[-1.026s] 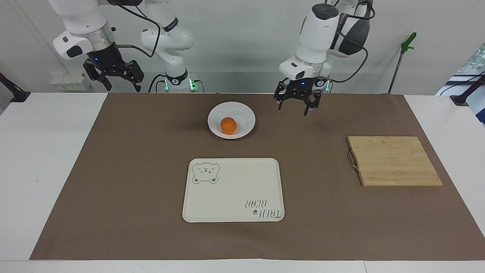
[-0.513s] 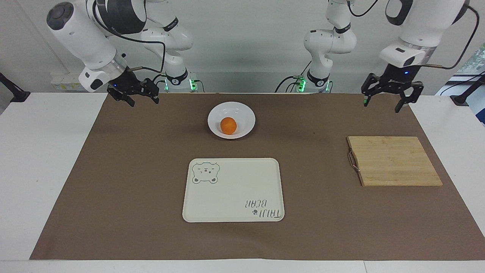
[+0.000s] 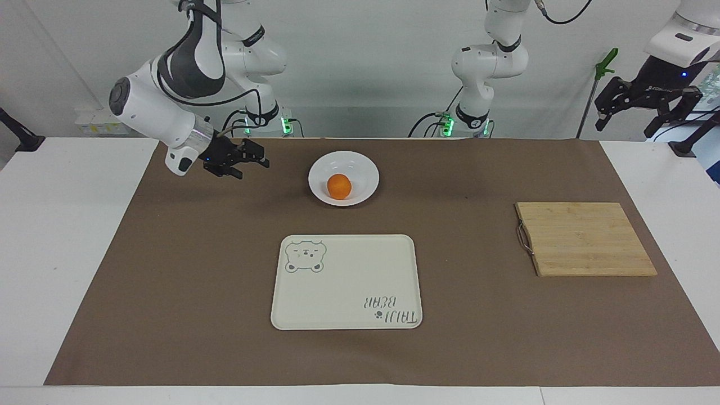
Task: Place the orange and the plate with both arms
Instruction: 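Reach the right gripper to the plate rim and grip it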
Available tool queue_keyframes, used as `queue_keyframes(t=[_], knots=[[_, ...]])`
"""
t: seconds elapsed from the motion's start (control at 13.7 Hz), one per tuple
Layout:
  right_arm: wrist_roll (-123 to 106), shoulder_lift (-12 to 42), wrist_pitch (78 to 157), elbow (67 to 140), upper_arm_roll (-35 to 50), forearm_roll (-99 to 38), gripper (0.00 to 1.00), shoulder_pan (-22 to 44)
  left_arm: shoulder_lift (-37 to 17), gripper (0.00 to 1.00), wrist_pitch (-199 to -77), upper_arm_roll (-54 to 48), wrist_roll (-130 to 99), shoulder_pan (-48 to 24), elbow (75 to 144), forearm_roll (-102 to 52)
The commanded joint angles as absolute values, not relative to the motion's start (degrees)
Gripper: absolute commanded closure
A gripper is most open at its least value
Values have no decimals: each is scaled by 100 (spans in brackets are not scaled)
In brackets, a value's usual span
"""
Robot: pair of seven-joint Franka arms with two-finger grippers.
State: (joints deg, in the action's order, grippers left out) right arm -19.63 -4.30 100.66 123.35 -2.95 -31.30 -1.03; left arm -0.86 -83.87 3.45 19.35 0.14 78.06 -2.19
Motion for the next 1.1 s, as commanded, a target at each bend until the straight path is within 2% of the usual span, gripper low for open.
queue_keyframes(t=[0.0, 0.07, 0.37, 0.81, 1.03], knots=[[-2835, -659, 10457, 13171, -255, -3889, 0, -202, 51, 0, -8191, 194, 1907, -78, 7863, -281], [-3091, -677, 10685, 13471, -255, -4068, 0, -193, 201, 0, -8200, 176, 1916, -105, 8066, -281], [-3541, -677, 11213, 14149, -246, -4929, 0, 69, 229, 0, -8200, 193, 1907, -132, 8104, -255], [-4113, -519, 12347, 14853, -246, -6125, 0, 965, 255, 0, -7963, 176, 1301, -466, 8112, 141], [-4236, -422, 12436, 15029, -237, -6388, 0, 1072, 412, 0, -7989, 202, 1275, -413, 8349, 132]])
